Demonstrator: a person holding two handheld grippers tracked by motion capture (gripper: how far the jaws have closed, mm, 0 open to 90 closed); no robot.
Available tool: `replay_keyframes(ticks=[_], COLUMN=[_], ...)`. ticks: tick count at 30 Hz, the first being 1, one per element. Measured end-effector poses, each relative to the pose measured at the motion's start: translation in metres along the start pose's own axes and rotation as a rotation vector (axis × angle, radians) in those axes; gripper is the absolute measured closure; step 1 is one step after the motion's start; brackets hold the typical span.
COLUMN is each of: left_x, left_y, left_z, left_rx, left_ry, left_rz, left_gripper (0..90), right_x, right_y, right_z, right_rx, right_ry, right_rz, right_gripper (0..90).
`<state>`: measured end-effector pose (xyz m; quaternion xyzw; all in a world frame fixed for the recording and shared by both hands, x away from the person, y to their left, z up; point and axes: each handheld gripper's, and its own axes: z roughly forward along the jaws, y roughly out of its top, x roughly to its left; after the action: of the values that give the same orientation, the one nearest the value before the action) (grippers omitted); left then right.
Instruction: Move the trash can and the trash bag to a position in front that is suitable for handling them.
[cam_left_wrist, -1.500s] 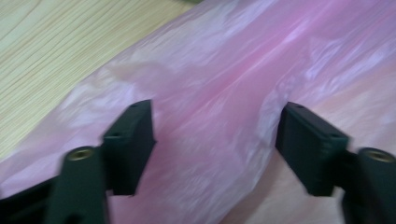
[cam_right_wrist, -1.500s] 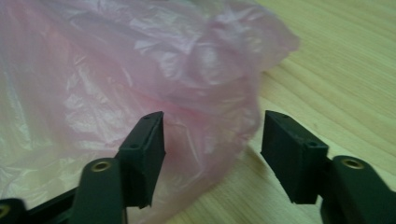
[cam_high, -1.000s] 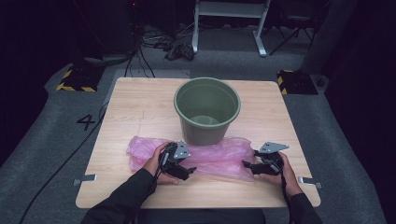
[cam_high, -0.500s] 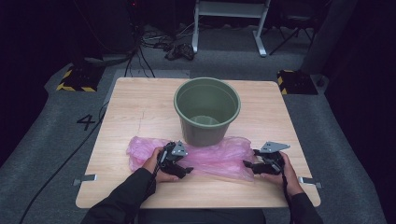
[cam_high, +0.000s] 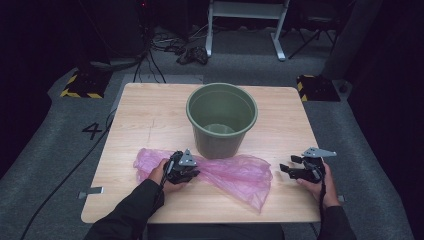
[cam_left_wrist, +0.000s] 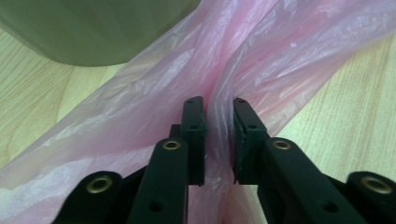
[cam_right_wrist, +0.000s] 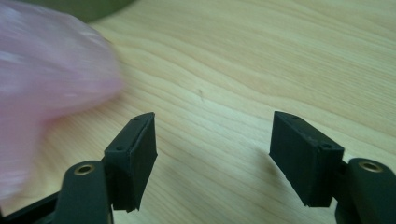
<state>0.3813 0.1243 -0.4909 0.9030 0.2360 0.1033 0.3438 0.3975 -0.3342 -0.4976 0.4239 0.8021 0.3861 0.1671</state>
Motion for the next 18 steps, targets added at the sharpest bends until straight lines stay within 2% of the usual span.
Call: replay_keyframes(ticks=[4, 5, 10, 18], left_x=[0.003, 0.004, 0.003, 0.003], left_y=[-0.005, -0.008, -0.011, -0.017], left_z=[-0.002, -0.004, -0.009, -0.025], left_rx=[-0.02, -0.022, -0.025, -0.058], left_ry=[0.0, 0.016, 0.043, 0.094], left_rz=[-0.026, -0.025, -0.018, -0.006], left_gripper=[84.7, 85.5, 88.0, 89.0], right_x=[0.005, 0.007, 0.009, 0.008], right_y=[0.001, 0.003, 0.005, 0.008], right_z=[0.005, 0.007, 0.012, 0.017], right_rx=[0.024, 0.027, 0.025, 0.02], right_ry=[-0.028, -0.027, -0.038, -0.039], right_rz=[-0.039, -0.053, -0.057, -0.059], right_gripper=[31.7, 31.4, 29.9, 28.0])
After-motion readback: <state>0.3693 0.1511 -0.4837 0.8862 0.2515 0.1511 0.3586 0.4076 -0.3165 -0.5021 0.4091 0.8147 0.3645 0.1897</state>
